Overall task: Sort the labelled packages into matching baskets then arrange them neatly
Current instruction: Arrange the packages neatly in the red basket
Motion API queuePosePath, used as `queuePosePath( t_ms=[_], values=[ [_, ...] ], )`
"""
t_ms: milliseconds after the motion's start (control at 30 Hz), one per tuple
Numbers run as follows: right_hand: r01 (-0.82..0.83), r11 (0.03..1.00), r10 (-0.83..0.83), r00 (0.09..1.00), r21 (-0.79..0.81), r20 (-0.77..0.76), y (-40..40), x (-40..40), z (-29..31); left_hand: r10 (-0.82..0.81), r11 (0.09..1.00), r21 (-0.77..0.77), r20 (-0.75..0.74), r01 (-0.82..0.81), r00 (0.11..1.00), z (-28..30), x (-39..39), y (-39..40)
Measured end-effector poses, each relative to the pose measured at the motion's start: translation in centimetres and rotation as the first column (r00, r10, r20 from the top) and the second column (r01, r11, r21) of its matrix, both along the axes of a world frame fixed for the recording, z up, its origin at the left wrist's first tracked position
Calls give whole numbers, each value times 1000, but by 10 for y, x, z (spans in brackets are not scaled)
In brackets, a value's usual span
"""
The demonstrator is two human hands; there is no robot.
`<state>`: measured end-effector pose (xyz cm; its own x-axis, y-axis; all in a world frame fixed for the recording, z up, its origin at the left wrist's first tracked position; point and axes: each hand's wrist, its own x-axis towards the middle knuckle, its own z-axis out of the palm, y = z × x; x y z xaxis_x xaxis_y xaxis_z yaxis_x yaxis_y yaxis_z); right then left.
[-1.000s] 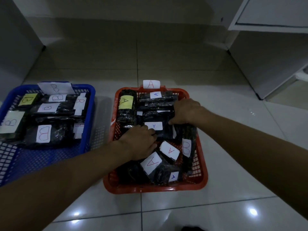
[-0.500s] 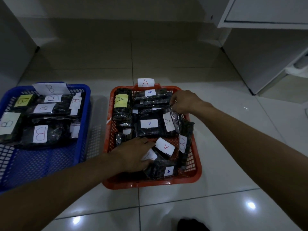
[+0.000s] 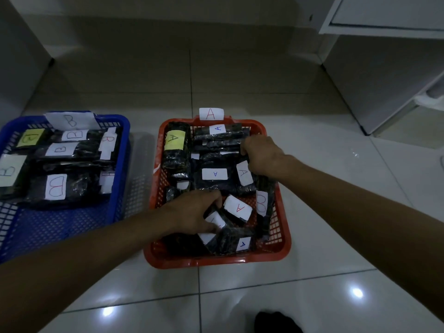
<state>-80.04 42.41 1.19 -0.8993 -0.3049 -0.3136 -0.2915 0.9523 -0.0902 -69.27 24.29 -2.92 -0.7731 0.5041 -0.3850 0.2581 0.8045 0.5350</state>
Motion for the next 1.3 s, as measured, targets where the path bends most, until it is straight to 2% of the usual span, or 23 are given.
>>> queuePosePath(
  t_ms=[167, 300, 367, 433, 500, 533, 600, 667, 733, 833, 967, 1033, 1167, 1233, 1300],
  values=[
    [-19, 1000, 19, 1000, 19, -7, -3, 1, -9, 22, 999, 25, 20, -22, 1000, 0, 0, -3],
    [-118, 983, 124, 992, 138, -30, -5, 11, 6, 7, 1000, -2, 61, -7, 998, 4, -1, -3],
    [-179, 948, 154, 982, 262, 114, -5, 17, 19, 9, 1000, -5, 80, -9, 997, 6, -1, -2],
    [-266, 861, 157, 949, 433, 272, -5, 21, 29, 15, 1000, -18, 88, -14, 996, 6, -3, -2],
    [-310, 799, 138, 929, 516, 344, -5, 22, 33, 28, 999, -25, 101, -26, 995, 7, -4, -3],
    [-307, 814, 131, 924, 493, 358, -4, 21, 36, 34, 999, -26, 103, -32, 994, 7, -4, -4],
    [-261, 901, 114, 913, 346, 391, 0, 11, 47, 50, 999, -16, 78, -49, 996, 7, -4, -6],
    [-121, 986, 62, 901, 112, 429, 6, -5, 63, 96, 995, 14, 2, -96, 995, 8, -4, -8],
    [64, 993, -14, 903, -103, 430, 11, -19, 74, 157, 987, 30, -86, -155, 984, 9, -4, -10],
    [266, 922, -122, 889, -282, 441, 18, -28, 71, 223, 975, 32, -162, -221, 961, 10, -10, -15],
    [422, 816, -229, 863, -394, 451, 28, -29, 53, 278, 960, 26, -188, -278, 942, 11, -19, -22],
    [502, 722, -310, 849, -476, 427, 31, -32, 46, 281, 958, 5, -203, -286, 938, 10, -23, -22],
    [617, 448, -482, 776, -647, 406, 21, -31, 32, 286, 955, 1, -256, -296, 923, 9, -29, -19],
    [608, 452, -465, 785, -653, 410, 10, -23, 17, 282, 957, 14, -260, -289, 924, 10, -31, -17],
    [561, 546, -426, 825, -622, 371, 0, -13, -2, 229, 972, 4, -227, -235, 947, 10, -28, -16]
  ],
)
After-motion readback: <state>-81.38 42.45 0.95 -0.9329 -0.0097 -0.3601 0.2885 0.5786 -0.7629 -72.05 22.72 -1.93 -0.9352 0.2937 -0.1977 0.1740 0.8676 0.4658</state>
